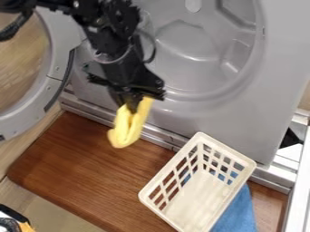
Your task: Take the yellow cloth from the basket to the table
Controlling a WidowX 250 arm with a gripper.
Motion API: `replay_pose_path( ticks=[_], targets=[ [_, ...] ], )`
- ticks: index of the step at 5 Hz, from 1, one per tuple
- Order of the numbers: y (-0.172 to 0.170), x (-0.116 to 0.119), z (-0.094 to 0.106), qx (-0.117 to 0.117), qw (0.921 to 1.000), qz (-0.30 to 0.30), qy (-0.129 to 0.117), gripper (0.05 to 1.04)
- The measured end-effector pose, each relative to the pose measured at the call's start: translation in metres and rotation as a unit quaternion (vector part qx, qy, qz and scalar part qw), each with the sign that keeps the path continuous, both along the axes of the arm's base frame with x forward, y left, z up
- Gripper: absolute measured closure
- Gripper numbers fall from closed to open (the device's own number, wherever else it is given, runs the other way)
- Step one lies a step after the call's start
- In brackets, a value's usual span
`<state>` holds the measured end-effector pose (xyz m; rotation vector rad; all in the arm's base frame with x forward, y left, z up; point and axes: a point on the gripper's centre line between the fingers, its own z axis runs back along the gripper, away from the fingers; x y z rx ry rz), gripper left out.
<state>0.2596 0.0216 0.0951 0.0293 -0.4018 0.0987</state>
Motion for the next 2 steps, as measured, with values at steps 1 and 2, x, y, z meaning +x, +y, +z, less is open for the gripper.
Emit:
replay_pose_path(
  ticks=[1, 2],
  targets=[
    [0.018, -0.001, -0.019, 0.008, 0.9998, 0.020, 0.002, 1.014],
    [0.035, -0.003, -0.044, 0.006, 0.9990, 0.043, 0.005, 1.014]
  ],
)
